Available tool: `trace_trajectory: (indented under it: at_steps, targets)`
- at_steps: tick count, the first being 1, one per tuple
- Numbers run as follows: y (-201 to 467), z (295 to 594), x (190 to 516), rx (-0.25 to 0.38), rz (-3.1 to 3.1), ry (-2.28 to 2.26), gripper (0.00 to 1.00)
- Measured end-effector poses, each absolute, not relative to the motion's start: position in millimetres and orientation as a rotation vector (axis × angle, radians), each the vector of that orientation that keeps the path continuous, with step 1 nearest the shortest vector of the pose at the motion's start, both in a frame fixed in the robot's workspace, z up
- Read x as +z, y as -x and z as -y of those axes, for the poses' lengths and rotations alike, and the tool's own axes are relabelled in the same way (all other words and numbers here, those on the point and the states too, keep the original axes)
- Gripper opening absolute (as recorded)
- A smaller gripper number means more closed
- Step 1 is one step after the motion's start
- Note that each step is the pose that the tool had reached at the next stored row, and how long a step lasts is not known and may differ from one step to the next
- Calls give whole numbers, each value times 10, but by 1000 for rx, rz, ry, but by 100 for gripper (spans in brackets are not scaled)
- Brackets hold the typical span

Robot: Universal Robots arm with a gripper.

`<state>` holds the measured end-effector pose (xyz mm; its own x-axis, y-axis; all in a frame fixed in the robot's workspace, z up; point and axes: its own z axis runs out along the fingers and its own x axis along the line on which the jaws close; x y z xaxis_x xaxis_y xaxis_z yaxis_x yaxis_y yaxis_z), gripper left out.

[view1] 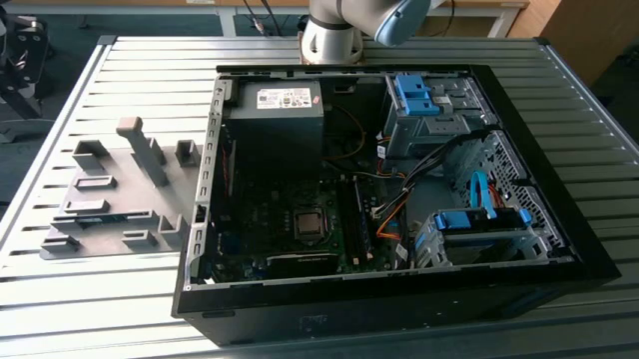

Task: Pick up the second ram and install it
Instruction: 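Pick up the second ram and move it above second insertion slot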

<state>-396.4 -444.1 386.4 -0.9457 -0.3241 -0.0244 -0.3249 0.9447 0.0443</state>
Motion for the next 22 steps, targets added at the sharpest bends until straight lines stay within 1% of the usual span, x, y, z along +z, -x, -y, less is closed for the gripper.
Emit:
trace_trajectory:
  at_steps: [22]
  targets:
    - [4005,4444,3859,77,-3036,752,11]
